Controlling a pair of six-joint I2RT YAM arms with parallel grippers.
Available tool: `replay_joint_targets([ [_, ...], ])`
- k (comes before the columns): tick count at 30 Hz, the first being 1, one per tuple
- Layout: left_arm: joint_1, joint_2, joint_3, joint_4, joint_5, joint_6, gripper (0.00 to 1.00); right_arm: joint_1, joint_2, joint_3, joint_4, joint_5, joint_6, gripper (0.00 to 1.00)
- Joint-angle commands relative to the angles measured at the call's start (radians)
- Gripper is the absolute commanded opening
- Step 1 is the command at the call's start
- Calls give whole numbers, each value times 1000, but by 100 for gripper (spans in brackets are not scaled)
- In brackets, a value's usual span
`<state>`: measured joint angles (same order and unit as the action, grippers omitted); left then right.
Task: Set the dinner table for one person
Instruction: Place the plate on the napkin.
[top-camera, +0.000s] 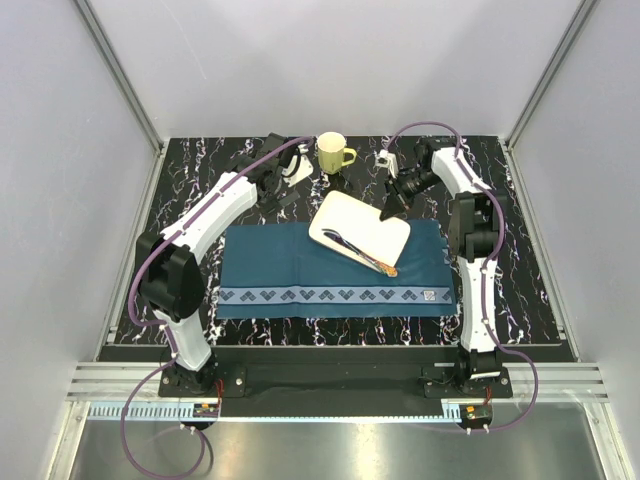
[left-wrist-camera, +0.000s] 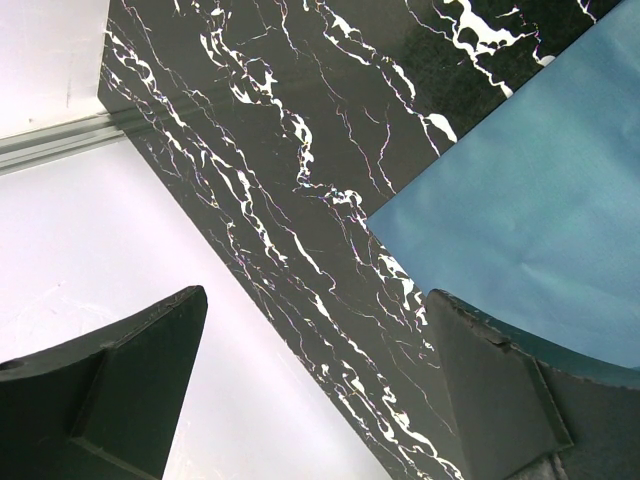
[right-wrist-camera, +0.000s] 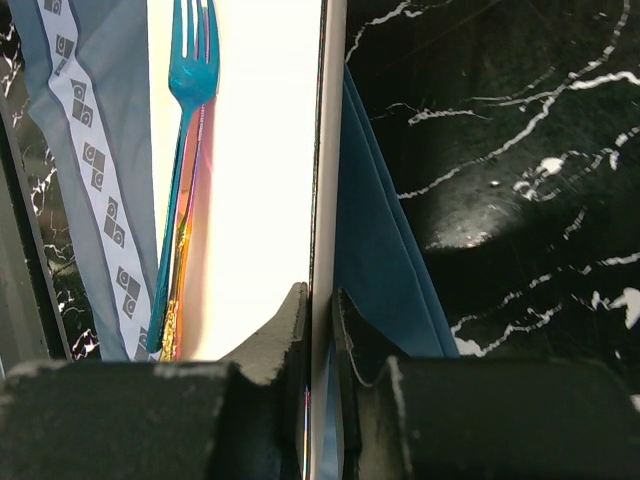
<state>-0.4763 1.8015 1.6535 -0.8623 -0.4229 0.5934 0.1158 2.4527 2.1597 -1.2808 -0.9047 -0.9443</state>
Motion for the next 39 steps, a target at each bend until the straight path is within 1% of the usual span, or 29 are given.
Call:
replay_joint_targets([
  [1, -2, -37, 17, 28, 7, -12, 99, 36, -44, 2, -361, -77, -30, 0],
  [9, -1, -31, 22, 29, 12, -14, 99, 58, -67, -44, -364, -57, -51, 0],
  [16, 2, -22, 29, 29, 19, -14, 99, 59, -64, -32, -362, -63, -37, 0],
  [22, 4, -13, 42, 31, 24, -18, 99, 58, -43, -31, -359, -28, -40, 0],
  [26, 4, -16, 40, 29, 24, -20, 99, 51, -15, 9, -357, -10, -11, 0],
  [31, 4, -16, 45, 28, 21, -20, 99, 38, 31, 98, -351, 16, 32, 0],
  [35, 4, -16, 51, 29, 22, -20, 99, 33, 66, 178, -348, 50, 47, 0],
  [39, 4, -13, 55, 29, 23, -23, 99, 33, 88, 215, -348, 67, 56, 0],
])
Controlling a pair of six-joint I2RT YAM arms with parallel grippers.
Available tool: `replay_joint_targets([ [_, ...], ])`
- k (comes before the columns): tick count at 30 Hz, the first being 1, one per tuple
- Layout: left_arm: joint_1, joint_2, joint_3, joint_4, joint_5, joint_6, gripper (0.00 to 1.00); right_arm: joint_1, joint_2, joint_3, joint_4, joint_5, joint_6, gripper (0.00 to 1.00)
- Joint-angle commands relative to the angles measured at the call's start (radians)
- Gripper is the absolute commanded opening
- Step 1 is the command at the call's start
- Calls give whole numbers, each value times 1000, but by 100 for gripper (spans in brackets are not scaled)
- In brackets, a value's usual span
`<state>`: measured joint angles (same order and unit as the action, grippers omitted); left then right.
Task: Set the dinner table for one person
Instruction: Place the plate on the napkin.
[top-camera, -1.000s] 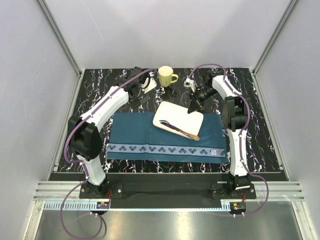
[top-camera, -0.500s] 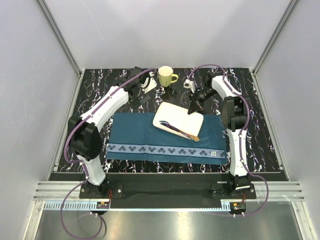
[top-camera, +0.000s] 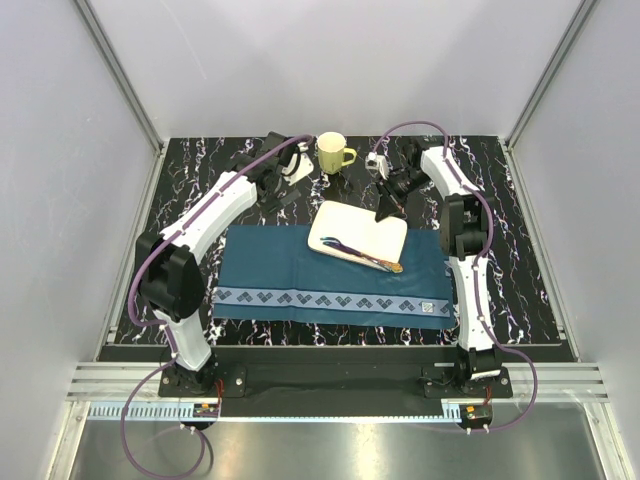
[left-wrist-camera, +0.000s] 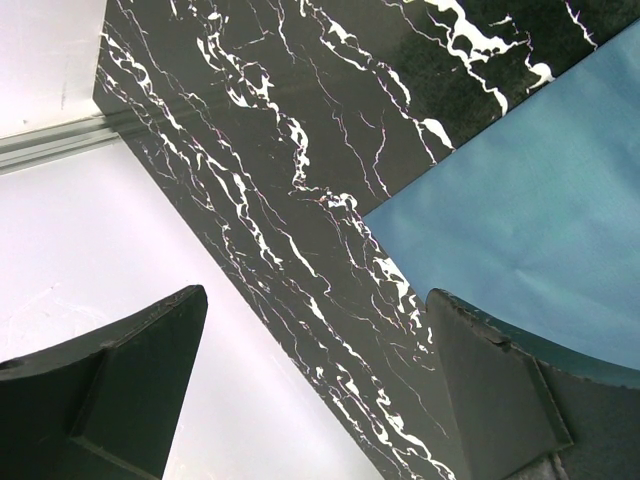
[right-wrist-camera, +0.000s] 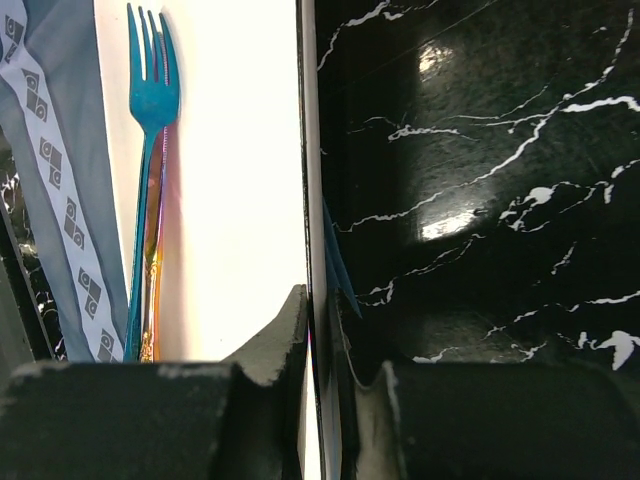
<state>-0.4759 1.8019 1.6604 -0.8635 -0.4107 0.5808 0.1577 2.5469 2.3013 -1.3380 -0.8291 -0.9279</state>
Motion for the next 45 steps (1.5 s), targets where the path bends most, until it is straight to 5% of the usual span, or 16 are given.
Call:
replay_joint_targets([
  [1, 3, -13, 52, 29, 10, -13, 99, -9, -2, 81, -293, -4, 43, 0],
  [12, 3, -29, 50, 31, 13, -13, 99, 0, 41, 107, -290, 36, 69, 0],
  [20, 3, -44, 59, 29, 24, -22, 99, 2, 50, 84, -286, 56, 86, 14],
  [26, 3, -53, 64, 29, 39, -22, 99, 2, 72, 95, -285, 76, 115, 38],
  [29, 3, -52, 73, 31, 46, -19, 99, 2, 70, 95, -285, 84, 127, 70],
  [30, 3, -52, 72, 32, 47, -16, 99, 2, 70, 98, -285, 90, 132, 74],
  [39, 8, -69, 15, 104, 76, 27, 99, -9, 27, 227, -225, 182, 274, 84],
  [45, 16, -39, -53, 202, 142, 47, 99, -47, -56, 251, -26, 484, 477, 89],
])
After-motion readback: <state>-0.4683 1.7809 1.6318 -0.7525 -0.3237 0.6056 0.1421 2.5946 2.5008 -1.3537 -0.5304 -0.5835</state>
